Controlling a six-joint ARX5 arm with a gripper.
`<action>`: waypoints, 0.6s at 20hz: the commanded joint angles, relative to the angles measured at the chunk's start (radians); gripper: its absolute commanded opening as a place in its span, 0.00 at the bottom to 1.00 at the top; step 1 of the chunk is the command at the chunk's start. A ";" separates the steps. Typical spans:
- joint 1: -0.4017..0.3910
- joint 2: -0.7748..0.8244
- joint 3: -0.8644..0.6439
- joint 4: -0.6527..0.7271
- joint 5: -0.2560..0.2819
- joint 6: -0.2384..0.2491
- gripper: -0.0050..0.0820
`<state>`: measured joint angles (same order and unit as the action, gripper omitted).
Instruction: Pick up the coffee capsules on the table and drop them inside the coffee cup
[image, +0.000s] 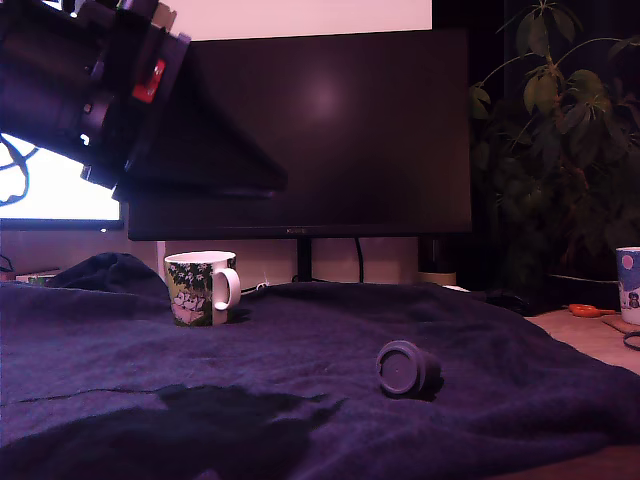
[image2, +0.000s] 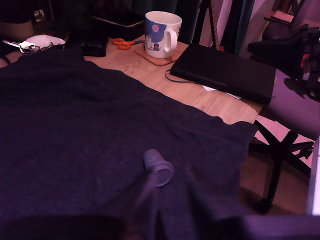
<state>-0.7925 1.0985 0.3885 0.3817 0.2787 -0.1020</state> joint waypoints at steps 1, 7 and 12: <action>-0.006 0.011 -0.008 0.009 0.001 -0.003 0.63; -0.019 0.091 -0.008 0.081 -0.004 0.005 0.66; -0.020 0.195 -0.002 0.181 -0.009 0.005 0.74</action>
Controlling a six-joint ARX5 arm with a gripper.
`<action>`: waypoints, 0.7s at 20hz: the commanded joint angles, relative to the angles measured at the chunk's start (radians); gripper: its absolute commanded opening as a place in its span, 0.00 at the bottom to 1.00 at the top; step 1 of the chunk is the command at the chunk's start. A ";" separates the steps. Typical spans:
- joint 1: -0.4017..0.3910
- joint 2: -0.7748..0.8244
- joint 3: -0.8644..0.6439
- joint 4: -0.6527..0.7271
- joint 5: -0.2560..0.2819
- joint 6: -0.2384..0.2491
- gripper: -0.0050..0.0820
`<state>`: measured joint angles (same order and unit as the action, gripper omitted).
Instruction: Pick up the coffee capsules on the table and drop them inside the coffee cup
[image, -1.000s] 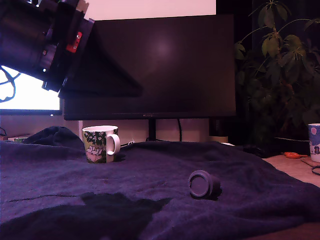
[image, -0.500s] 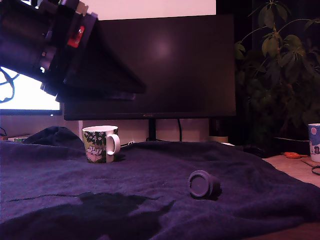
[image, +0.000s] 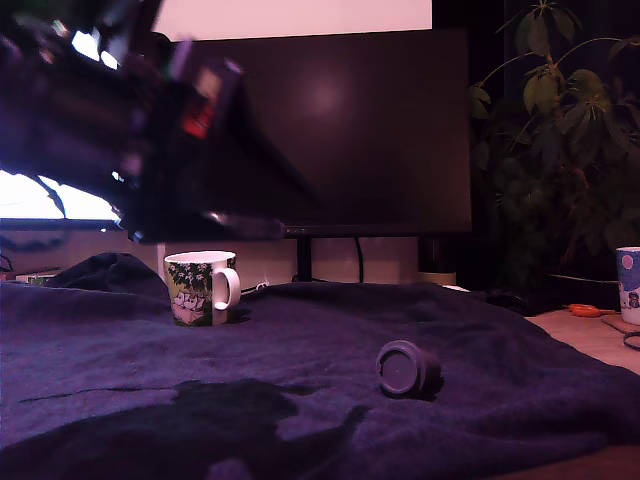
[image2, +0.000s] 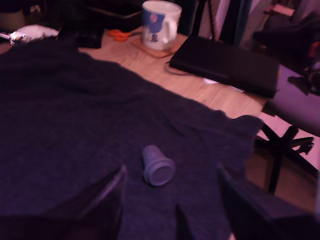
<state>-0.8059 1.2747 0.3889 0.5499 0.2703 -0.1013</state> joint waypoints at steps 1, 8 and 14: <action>-0.007 0.040 0.006 0.014 -0.005 0.004 0.74; -0.036 0.186 0.042 0.114 -0.016 0.003 0.74; -0.042 0.309 0.129 0.108 -0.017 0.003 0.74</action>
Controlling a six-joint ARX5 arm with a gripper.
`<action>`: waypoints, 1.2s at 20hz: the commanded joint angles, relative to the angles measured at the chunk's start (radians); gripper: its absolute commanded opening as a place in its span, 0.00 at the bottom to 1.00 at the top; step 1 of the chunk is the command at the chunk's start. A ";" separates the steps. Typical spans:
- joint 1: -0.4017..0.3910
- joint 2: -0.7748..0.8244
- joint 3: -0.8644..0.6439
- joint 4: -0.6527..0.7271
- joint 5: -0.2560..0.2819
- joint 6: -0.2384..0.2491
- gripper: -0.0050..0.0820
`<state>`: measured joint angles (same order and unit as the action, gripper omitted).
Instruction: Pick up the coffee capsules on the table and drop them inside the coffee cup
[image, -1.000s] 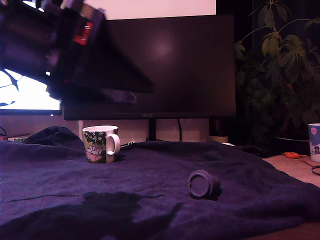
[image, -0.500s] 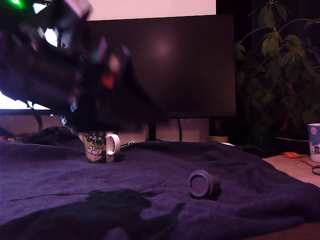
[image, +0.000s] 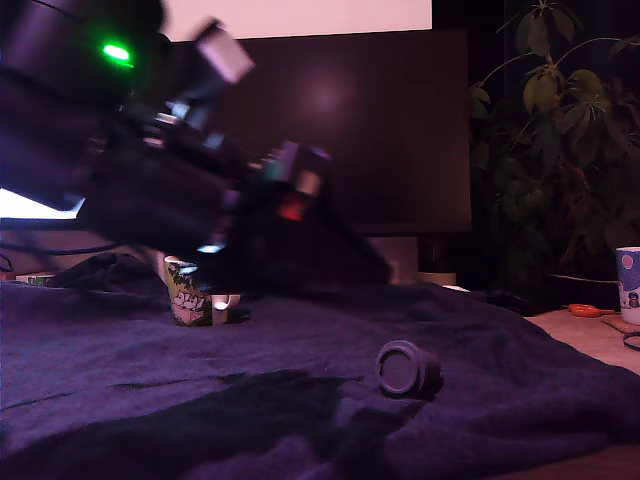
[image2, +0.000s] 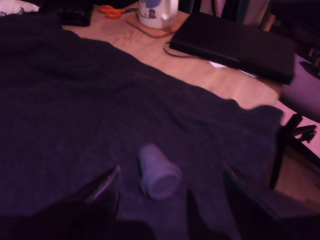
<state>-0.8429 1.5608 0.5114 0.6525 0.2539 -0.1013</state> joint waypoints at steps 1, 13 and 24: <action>-0.005 0.041 0.023 0.000 -0.001 0.003 0.74; -0.006 0.210 0.262 -0.223 -0.001 -0.004 0.73; -0.018 0.288 0.303 -0.311 -0.028 -0.015 0.73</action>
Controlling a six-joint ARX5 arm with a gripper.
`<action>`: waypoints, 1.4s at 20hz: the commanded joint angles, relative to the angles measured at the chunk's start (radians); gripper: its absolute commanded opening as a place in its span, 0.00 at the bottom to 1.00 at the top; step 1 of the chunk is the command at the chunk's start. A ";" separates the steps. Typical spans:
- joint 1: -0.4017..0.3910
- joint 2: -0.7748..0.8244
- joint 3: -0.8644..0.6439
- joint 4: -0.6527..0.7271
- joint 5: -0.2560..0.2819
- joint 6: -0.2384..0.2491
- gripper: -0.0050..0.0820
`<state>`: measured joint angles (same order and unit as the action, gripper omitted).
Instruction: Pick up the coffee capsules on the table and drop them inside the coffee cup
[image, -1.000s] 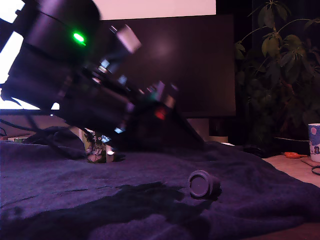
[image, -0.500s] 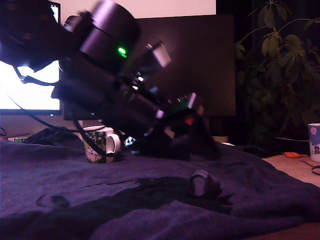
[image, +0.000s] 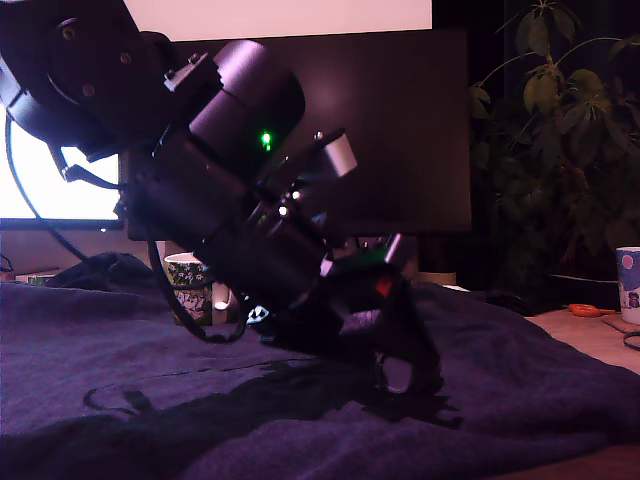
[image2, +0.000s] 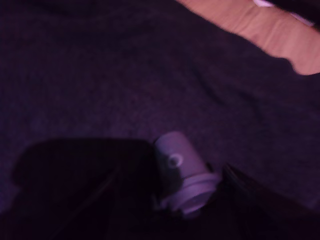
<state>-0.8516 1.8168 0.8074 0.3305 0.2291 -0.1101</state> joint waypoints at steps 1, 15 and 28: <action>-0.009 0.044 0.008 0.020 -0.003 -0.006 0.73; -0.025 0.091 0.009 0.085 -0.040 -0.021 0.57; -0.023 0.093 0.009 0.120 -0.040 -0.020 0.38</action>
<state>-0.8707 1.8828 0.8177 0.4423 0.1848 -0.1272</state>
